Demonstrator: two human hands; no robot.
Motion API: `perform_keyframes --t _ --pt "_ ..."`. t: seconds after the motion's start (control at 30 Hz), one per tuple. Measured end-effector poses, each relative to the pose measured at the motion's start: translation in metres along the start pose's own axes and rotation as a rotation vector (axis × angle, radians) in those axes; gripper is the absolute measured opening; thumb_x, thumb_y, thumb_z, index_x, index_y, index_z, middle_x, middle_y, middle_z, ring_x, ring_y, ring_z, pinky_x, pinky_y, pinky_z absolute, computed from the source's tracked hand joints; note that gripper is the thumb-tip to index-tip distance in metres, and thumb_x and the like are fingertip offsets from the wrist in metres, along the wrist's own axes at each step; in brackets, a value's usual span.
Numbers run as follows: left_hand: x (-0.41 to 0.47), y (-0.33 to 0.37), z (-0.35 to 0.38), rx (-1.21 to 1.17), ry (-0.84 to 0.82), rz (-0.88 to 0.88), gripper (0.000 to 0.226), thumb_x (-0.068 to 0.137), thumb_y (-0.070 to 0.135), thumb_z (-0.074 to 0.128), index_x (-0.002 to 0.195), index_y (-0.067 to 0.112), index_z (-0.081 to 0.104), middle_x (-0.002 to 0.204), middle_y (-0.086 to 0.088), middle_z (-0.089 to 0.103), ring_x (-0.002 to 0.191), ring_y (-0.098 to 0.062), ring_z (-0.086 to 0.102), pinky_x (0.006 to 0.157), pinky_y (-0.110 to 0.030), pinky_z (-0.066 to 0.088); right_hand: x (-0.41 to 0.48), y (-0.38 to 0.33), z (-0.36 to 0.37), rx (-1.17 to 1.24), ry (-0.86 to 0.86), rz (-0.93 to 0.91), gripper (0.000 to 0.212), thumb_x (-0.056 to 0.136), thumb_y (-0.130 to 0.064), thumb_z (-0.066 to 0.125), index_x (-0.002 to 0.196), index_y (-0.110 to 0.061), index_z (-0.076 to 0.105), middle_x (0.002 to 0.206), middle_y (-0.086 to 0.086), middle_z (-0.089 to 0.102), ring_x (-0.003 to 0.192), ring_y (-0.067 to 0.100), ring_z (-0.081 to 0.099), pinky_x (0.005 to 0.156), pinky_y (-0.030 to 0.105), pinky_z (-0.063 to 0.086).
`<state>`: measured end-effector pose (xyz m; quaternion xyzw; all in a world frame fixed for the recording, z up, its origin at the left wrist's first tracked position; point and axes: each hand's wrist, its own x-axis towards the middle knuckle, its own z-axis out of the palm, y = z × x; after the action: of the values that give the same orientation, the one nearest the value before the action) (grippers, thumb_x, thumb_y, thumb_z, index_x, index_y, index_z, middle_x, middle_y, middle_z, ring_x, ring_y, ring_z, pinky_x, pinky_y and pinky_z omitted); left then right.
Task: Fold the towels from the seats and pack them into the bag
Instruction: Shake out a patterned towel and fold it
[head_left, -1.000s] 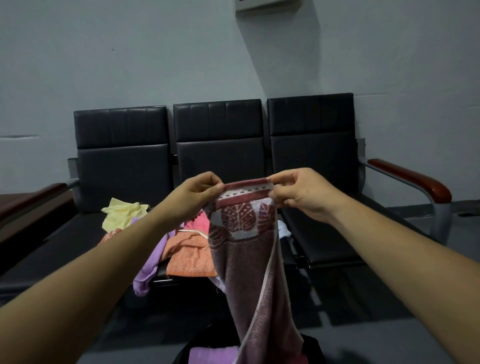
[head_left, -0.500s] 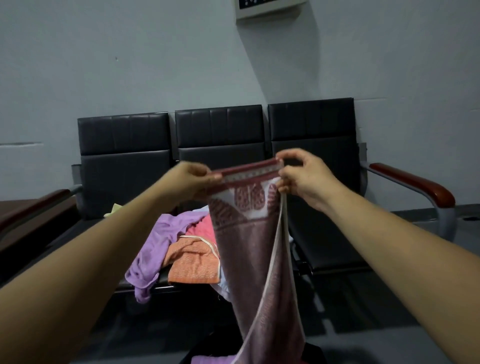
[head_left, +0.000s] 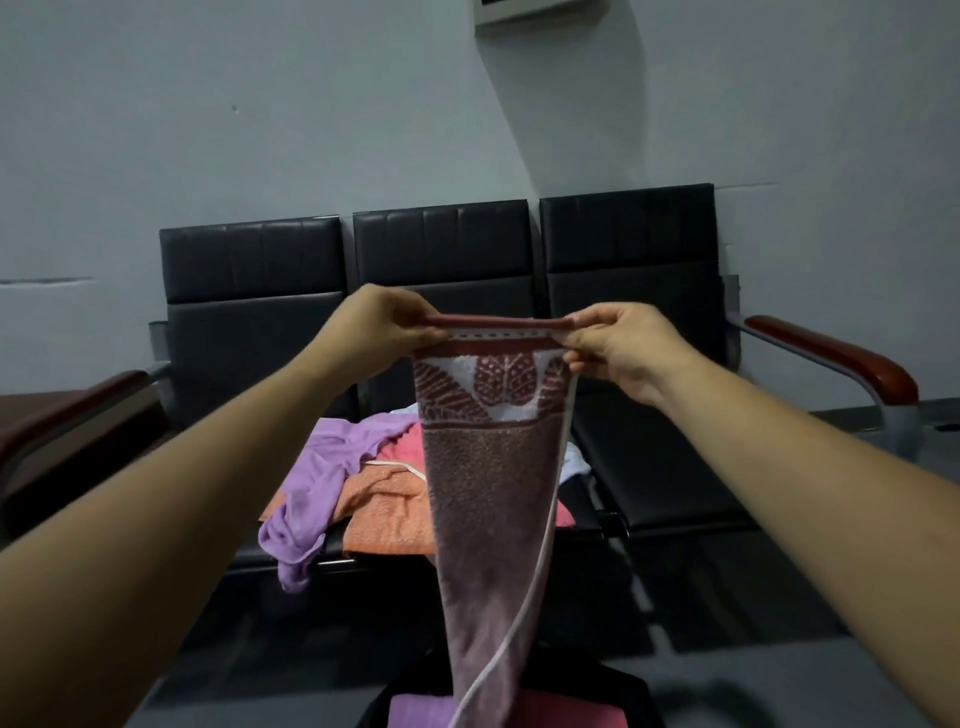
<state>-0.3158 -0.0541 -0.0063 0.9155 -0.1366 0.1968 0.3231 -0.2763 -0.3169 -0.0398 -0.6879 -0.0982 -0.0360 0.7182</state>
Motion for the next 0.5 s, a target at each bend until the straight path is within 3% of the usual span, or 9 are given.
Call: perform_keyframes --t 0.1,0.23,0.33,0.43,0.5 --pt "0.003 0.003 -0.001 -0.049 0.104 0.033 0.023 0.088 0.019 0.074 0.11 0.02 0.068 0.094 0.013 0.07 0.085 0.005 0.067 0.069 -0.009 0.051 0.003 -0.008 -0.001 -0.004 0.032 -0.024 0.018 0.086 0.007 0.071 0.094 -0.009 0.071 0.073 0.006 0.069 0.052 0.008 0.056 0.048 0.019 0.048" --pt "0.005 0.004 -0.002 -0.131 0.124 0.0 0.016 0.087 0.025 0.075 0.1 0.015 0.072 0.089 0.006 0.074 0.08 0.0 0.071 0.069 -0.012 0.055 0.006 -0.015 -0.008 -0.085 0.041 0.033 0.02 0.081 0.0 0.078 0.1 -0.006 0.074 0.084 0.007 0.073 0.052 0.005 0.054 0.044 0.018 0.036" --pt "0.003 0.002 0.003 -0.314 0.092 -0.058 0.012 0.089 0.024 0.074 0.095 0.015 0.072 0.091 -0.001 0.075 0.087 -0.013 0.073 0.081 -0.026 0.059 0.007 -0.011 -0.011 -0.083 0.023 0.084 0.017 0.081 -0.002 0.078 0.097 -0.004 0.072 0.084 0.009 0.071 0.046 0.003 0.05 0.042 0.019 0.032" --pt "0.0 -0.003 0.008 -0.483 0.073 -0.101 0.01 0.091 0.022 0.07 0.095 0.012 0.07 0.092 -0.004 0.074 0.09 -0.019 0.072 0.088 -0.036 0.059 0.003 -0.006 -0.011 0.03 -0.091 0.074 0.01 0.085 -0.007 0.074 0.094 -0.009 0.072 0.085 0.007 0.071 0.065 0.011 0.058 0.058 0.023 0.045" --pt "-0.003 -0.005 0.011 -0.668 0.084 -0.081 0.013 0.093 0.022 0.067 0.099 0.011 0.067 0.089 -0.003 0.072 0.085 -0.018 0.07 0.086 -0.036 0.057 0.002 -0.003 -0.01 0.208 -0.238 0.077 0.017 0.082 -0.012 0.073 0.098 -0.011 0.07 0.091 0.007 0.071 0.081 0.019 0.066 0.078 0.036 0.055"
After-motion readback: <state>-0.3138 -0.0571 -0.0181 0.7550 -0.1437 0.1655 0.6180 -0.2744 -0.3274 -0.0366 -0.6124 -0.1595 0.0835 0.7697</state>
